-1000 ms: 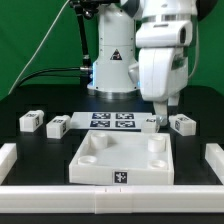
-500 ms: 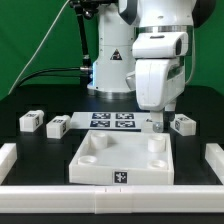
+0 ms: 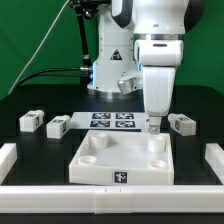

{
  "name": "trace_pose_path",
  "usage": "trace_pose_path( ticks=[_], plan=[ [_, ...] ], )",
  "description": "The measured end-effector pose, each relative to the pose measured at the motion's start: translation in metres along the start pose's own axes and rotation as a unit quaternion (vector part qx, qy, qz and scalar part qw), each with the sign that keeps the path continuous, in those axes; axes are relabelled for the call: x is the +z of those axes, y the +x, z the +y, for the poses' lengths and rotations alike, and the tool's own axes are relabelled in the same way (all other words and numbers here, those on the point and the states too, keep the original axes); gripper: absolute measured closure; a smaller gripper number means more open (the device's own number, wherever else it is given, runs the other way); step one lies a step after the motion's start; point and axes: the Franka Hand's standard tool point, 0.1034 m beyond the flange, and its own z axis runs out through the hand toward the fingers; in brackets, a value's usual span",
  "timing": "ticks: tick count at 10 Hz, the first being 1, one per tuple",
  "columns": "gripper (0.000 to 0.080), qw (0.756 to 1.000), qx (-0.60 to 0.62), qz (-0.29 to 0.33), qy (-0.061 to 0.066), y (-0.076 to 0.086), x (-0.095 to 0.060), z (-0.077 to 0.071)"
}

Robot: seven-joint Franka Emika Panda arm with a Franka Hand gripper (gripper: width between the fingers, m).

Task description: Assemble one leg

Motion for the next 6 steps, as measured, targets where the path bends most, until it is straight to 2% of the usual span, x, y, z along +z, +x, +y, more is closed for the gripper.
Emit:
trace_pose_path(
  ticks=[3,4,6],
  plan=[
    [0.015,1.0,0.003,0.0,0.001,-0.001,0.001,-0.001],
    [0.015,1.0,-0.003,0.001,0.001,-0.008,0.006,-0.002],
    [0.015,1.0,0.001,0.002,0.01,-0.023,0.022,-0.016]
  ],
)
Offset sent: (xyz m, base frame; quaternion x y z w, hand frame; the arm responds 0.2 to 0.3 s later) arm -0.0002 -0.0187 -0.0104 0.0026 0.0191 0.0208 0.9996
